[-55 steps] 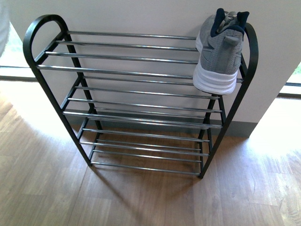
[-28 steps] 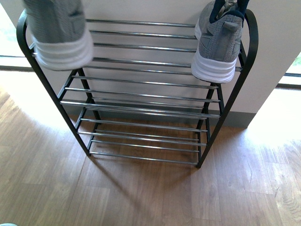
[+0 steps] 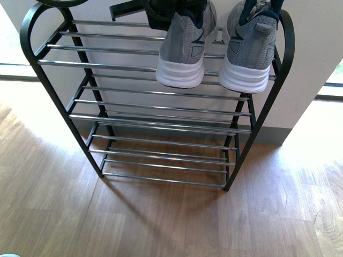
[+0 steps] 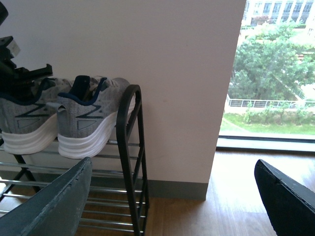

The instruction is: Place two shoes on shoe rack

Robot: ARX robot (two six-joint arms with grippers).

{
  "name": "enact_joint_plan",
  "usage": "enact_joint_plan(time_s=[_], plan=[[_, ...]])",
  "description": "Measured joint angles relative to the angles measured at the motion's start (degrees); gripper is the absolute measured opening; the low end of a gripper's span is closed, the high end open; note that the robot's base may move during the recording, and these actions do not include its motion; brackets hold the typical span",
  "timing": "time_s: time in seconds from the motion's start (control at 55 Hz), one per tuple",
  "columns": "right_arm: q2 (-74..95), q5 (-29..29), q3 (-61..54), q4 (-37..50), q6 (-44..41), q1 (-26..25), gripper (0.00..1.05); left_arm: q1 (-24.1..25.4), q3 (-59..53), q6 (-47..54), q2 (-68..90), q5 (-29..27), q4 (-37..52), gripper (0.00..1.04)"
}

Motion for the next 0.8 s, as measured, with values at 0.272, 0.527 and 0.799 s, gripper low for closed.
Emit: enact_joint_plan(time_s=[0.272,0.527,0.799], plan=[[0.0,0.0,0.0,0.0,0.0,0.0,0.96,-0.5,8.9,-3.4,4.8,2.8,-3.0,0.02],[0.0,0.0,0.0,0.0,0.0,0.0,0.96,-0.8,8.1,-6.3,4.2,4.2,-4.4,0.16],[0.0,0.0,0.0,0.0,0.0,0.0,0.96,-1.7,-3.0,-6.6,-7.5,8.2,-1.0,0.61]])
